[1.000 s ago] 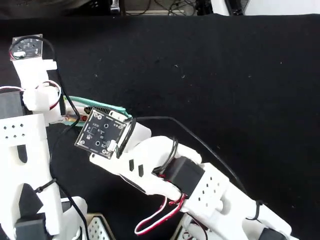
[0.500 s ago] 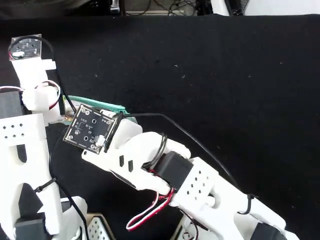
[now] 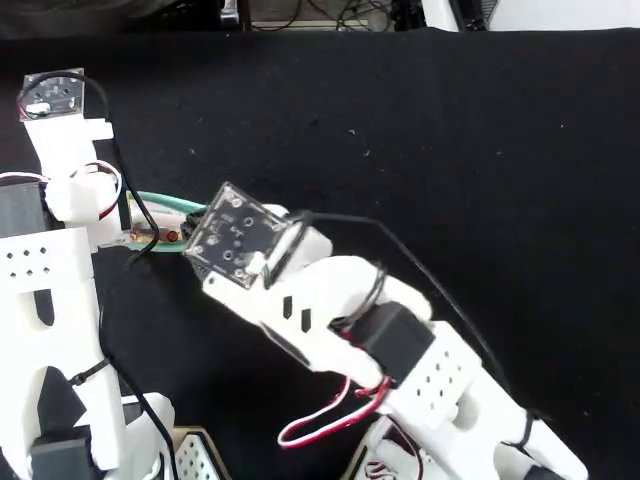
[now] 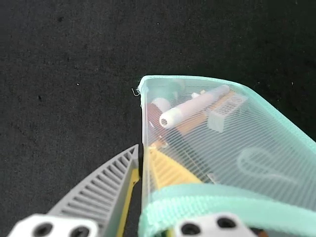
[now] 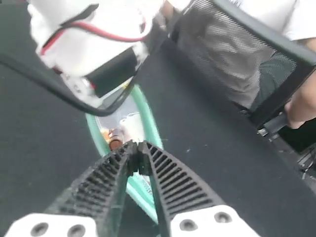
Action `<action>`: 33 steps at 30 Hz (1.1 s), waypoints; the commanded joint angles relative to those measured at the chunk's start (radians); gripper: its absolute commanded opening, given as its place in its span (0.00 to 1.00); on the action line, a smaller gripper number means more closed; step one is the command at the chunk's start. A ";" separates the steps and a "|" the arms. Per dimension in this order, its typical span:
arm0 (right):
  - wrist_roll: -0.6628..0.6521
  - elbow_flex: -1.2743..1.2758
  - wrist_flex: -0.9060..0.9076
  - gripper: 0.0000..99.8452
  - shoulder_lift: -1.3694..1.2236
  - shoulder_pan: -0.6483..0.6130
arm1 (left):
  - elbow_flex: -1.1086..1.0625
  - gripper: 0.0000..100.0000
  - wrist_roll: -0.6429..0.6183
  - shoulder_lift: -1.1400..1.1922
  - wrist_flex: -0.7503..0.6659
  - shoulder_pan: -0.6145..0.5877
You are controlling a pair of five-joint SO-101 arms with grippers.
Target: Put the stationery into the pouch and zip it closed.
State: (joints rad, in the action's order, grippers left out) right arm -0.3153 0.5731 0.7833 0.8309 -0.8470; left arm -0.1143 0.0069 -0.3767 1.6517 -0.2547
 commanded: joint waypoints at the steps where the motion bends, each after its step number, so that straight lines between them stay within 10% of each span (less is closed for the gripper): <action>1: -0.020 -0.021 0.025 0.01 0.025 0.011 | -0.033 0.03 0.009 0.017 -0.015 -0.012; 33: 0.015 -0.012 -0.078 0.14 -0.113 -0.117 | -0.035 0.03 0.009 0.017 -0.015 -0.012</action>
State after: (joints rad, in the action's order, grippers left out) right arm -0.3092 0.5854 0.7142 0.6728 -0.9559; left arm -0.1143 0.0069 -0.3767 1.6517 -0.2547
